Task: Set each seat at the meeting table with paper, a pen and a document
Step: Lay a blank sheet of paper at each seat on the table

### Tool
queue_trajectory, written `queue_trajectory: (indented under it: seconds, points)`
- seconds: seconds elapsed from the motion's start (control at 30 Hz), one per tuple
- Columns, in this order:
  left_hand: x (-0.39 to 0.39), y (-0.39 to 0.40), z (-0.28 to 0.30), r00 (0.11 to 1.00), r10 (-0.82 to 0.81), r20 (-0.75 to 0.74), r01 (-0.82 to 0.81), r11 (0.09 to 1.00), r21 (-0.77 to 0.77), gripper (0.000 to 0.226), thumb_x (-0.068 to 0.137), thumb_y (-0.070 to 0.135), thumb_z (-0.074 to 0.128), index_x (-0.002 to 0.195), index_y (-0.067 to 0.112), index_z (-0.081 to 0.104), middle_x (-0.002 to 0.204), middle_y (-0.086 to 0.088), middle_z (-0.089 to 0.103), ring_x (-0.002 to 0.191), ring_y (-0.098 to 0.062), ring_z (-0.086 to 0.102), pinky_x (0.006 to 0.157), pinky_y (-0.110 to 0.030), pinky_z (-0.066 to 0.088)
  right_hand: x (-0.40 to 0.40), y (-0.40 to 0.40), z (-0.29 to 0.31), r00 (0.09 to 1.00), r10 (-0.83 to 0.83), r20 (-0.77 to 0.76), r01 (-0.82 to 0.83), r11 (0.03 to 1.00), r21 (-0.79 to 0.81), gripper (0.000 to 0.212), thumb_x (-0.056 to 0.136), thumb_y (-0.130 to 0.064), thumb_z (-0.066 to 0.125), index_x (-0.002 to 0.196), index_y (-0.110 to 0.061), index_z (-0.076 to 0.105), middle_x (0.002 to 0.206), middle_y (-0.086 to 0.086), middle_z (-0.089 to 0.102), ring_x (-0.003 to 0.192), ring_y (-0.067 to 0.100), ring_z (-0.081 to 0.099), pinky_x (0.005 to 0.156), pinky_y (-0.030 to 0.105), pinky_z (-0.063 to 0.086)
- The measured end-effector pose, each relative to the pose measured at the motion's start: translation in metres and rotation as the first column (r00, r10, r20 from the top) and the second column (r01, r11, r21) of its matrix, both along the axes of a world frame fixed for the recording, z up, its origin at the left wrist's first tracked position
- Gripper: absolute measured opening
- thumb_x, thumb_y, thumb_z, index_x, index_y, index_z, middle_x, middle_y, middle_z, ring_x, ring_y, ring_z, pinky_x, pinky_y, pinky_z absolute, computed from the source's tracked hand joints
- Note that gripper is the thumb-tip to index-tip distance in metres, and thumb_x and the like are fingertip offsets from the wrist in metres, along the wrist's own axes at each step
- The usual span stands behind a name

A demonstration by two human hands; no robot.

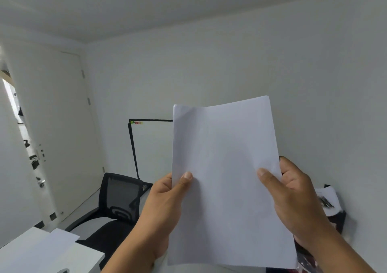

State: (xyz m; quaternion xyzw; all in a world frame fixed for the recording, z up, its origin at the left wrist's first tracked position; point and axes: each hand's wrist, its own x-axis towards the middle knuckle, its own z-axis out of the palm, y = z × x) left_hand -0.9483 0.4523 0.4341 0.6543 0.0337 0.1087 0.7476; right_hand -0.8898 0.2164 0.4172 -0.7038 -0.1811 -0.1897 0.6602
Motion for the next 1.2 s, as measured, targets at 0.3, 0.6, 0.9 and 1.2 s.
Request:
queue_trajectory:
  seconds: [0.3,0.6,0.9,1.2]
  points:
    - [0.145,0.020,-0.018,0.997,0.074,-0.026,-0.073,0.997,0.017,0.031,0.110,0.032,0.060,0.095,0.016,0.083,0.099,-0.013,0.084,0.081,-0.026,0.080,0.073,-0.036,0.061,0.156,0.026,-0.015,0.996,0.072,-0.044,-0.072,0.997,0.000,0.021,0.102,-0.042,0.065,0.113,-0.025,0.071,0.113,0.027,0.071,0.107,0.062,0.060,0.091,0.076,0.055]
    - [0.314,0.080,-0.017,0.994,0.110,-0.016,-0.110,0.994,0.006,0.028,0.112,0.028,0.057,0.111,0.016,0.082,0.103,-0.005,0.086,0.091,-0.023,0.083,0.070,-0.029,0.062,0.330,0.092,-0.005,0.992,0.100,-0.072,-0.102,0.994,-0.027,0.009,0.108,-0.031,0.065,0.112,-0.031,0.073,0.111,0.022,0.074,0.109,0.062,0.059,0.093,0.077,0.053]
    - [0.451,0.136,-0.005,0.984,0.178,0.016,-0.178,0.983,0.036,0.026,0.112,0.030,0.056,0.115,0.018,0.080,0.104,-0.002,0.086,0.093,-0.021,0.083,0.076,-0.033,0.059,0.473,0.152,0.012,0.986,0.147,-0.081,-0.147,0.989,0.010,0.021,0.109,-0.023,0.061,0.111,-0.038,0.075,0.107,0.002,0.082,0.109,0.052,0.068,0.096,0.071,0.057]
    - [0.612,0.186,-0.013,0.927,0.374,0.024,-0.374,0.927,0.030,0.025,0.110,0.030,0.060,0.108,0.018,0.082,0.101,-0.005,0.085,0.090,-0.025,0.082,0.080,-0.039,0.060,0.664,0.218,0.002,0.953,0.300,-0.040,-0.299,0.954,0.015,0.022,0.108,-0.022,0.061,0.112,-0.038,0.075,0.108,0.008,0.081,0.107,0.056,0.066,0.096,0.074,0.055]
